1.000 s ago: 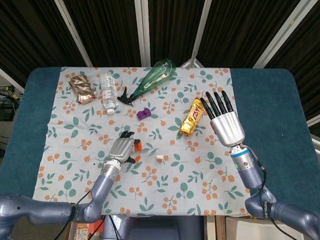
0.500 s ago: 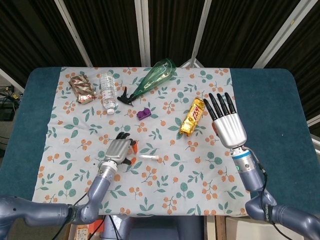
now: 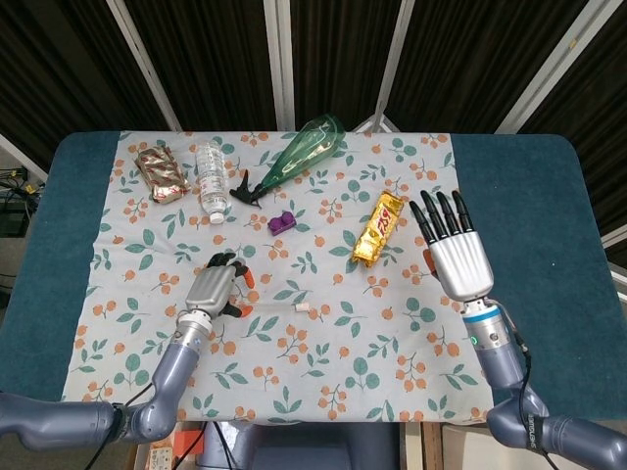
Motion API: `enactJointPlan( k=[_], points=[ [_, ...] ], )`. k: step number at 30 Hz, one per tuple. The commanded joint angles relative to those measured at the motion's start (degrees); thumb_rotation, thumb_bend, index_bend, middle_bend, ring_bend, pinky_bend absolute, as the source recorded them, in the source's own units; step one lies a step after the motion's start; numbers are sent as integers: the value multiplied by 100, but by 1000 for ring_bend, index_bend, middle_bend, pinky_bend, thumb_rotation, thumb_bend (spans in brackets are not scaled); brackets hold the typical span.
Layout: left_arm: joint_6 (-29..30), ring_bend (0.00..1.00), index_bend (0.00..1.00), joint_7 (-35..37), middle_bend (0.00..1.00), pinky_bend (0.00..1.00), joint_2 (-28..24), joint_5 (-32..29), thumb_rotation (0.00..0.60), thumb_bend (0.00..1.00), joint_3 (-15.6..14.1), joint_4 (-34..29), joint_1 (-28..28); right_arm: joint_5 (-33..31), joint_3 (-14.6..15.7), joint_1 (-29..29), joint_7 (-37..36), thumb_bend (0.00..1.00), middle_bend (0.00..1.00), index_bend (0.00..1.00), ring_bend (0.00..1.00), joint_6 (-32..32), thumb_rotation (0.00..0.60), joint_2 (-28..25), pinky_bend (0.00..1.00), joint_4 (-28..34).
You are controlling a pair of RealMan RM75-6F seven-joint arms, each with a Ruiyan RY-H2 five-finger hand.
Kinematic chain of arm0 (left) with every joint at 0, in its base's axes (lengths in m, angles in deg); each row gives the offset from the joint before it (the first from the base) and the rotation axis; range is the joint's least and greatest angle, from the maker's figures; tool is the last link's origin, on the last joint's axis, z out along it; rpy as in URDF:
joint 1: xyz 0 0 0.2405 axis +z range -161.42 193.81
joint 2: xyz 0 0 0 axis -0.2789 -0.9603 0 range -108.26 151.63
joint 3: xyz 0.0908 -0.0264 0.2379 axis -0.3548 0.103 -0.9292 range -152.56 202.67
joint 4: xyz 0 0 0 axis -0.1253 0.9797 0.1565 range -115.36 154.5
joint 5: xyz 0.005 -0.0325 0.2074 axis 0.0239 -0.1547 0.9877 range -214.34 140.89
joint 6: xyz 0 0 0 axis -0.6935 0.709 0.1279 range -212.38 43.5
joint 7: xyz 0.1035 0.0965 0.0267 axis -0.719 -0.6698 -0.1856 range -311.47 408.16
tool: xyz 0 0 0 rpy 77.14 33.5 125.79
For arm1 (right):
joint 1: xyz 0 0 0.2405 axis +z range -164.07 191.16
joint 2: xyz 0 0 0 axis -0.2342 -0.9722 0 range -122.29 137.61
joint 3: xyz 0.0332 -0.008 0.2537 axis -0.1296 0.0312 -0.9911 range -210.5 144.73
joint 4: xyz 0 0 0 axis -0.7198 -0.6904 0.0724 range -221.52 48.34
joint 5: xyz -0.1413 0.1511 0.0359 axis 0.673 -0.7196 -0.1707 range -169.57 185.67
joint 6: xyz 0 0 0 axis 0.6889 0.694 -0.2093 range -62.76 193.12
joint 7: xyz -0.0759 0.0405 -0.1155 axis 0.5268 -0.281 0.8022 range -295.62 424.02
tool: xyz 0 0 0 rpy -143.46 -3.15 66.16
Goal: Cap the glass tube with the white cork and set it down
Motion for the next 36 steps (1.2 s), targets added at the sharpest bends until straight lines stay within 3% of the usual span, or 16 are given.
enactJointPlan(
  k=[1,7,10,12,14,16,22,29,36],
  points=[
    [197,78,442,241,264,0,-287,146,600,264,64,-329,221,-143,7,-208,-139,288,0,4,0,144,600,-116,0,270],
    [613,55,419,834,205,0,-895,747,600,235,-27,-965,759,-602,65,-716,-648,241,0,0,0,271,600,-467,0,997],
    [792,47,381,1092,182,0,-1291,1186,600,205,-230,-1295,1072,-758,217,-1050,-1096,239,0,0,0,317,600,-746,0,1463],
    [965,22,267,1282,153,0,-1610,1671,600,180,-451,-1456,1325,-757,375,-1290,-1416,237,0,0,0,370,600,-964,0,1712],
    [1062,1,65,1401,104,0,-1860,2040,600,148,-663,-1515,1515,-711,522,-1476,-1659,234,0,0,0,415,600,-1127,0,1843],
    [1132,0,0,1453,84,0,-2089,2295,600,140,-850,-1566,1666,-610,683,-1647,-1842,233,0,0,0,486,600,-1259,0,1886],
    [1714,0,0,1779,68,0,-2833,3508,600,140,-1563,-1522,2367,-65,1219,-2218,-2359,228,0,0,0,861,600,-1599,0,1816],
    [2462,0,0,2277,60,0,-3208,4486,600,139,-2208,-1157,3206,400,1566,-2699,-2585,226,0,0,0,1287,600,-1800,0,1663],
    [2814,0,0,2726,57,0,-3345,4760,600,140,-2303,-736,3663,829,1666,-2986,-2626,226,0,0,0,1668,600,-1799,0,1411]
  ],
)
